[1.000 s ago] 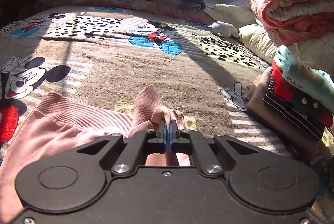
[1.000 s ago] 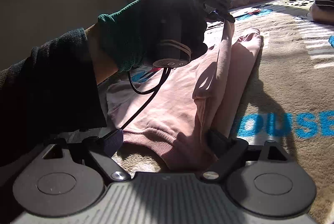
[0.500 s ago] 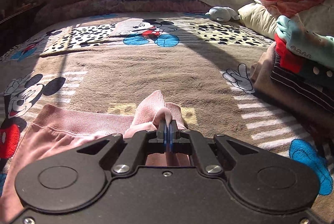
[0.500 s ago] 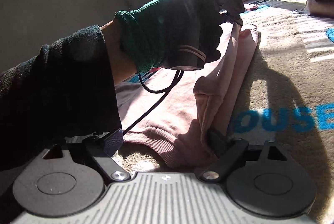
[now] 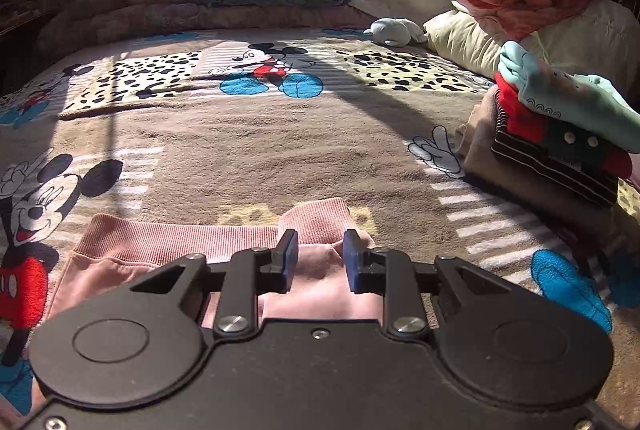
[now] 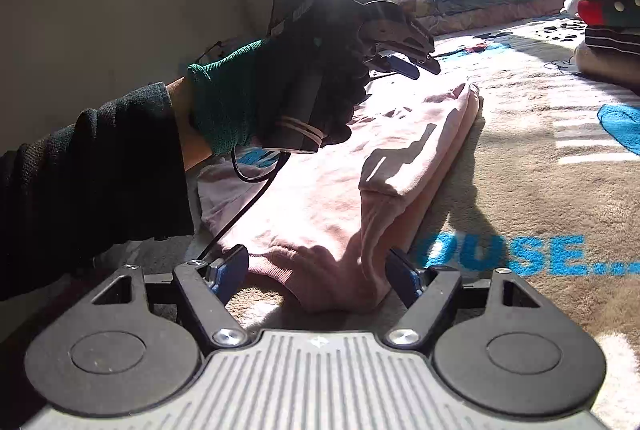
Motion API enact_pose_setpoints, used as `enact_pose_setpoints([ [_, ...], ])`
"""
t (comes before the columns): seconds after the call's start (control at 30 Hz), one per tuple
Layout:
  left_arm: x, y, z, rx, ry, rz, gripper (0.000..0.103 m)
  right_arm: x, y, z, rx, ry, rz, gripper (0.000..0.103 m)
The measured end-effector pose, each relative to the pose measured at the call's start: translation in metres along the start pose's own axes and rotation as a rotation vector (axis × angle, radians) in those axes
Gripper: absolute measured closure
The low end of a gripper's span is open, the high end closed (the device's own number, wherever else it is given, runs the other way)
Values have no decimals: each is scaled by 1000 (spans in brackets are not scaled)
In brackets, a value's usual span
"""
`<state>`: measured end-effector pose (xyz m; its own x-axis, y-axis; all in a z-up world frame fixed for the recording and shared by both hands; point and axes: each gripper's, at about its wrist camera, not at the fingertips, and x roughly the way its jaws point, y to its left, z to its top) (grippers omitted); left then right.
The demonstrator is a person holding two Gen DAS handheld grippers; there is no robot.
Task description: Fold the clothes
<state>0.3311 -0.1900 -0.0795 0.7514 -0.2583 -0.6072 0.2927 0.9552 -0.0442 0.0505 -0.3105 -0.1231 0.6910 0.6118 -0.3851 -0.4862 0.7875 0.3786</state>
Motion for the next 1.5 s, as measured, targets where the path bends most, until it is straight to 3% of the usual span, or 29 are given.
enact_pose_setpoints([
  [0.03,1,1,0,17,1,-3,81,0,7,2,-61,-18,-25,28],
  [0.3,33,-11,5,80,18,-41,81,42,12,1,-139,51,-49,27],
  [0.43,68,-21,6,184,61,-15,81,63,14,0,-178,85,-61,25],
  [0.53,90,-15,2,205,94,9,81,74,14,0,-195,106,-59,22],
  [0.63,95,-15,1,242,85,44,72,75,9,0,-172,112,-34,21],
  [0.8,92,-15,6,253,96,49,71,71,7,1,-157,109,-20,19],
  [0.93,52,-2,9,187,16,81,70,65,11,2,-164,98,-19,19],
  [1.07,-3,17,-11,101,-30,107,65,45,12,1,-140,26,-19,20],
  [1.13,-33,30,-27,19,-42,90,56,33,10,1,-86,-5,6,19],
  [1.27,-92,49,-70,-134,-64,60,49,11,11,-9,8,-26,-1,14],
  [1.43,-146,67,-125,-352,-61,10,45,-4,8,-22,83,-13,-84,2],
  [1.5,-161,67,-144,-381,-52,-6,45,-1,7,-30,85,11,-119,0],
])
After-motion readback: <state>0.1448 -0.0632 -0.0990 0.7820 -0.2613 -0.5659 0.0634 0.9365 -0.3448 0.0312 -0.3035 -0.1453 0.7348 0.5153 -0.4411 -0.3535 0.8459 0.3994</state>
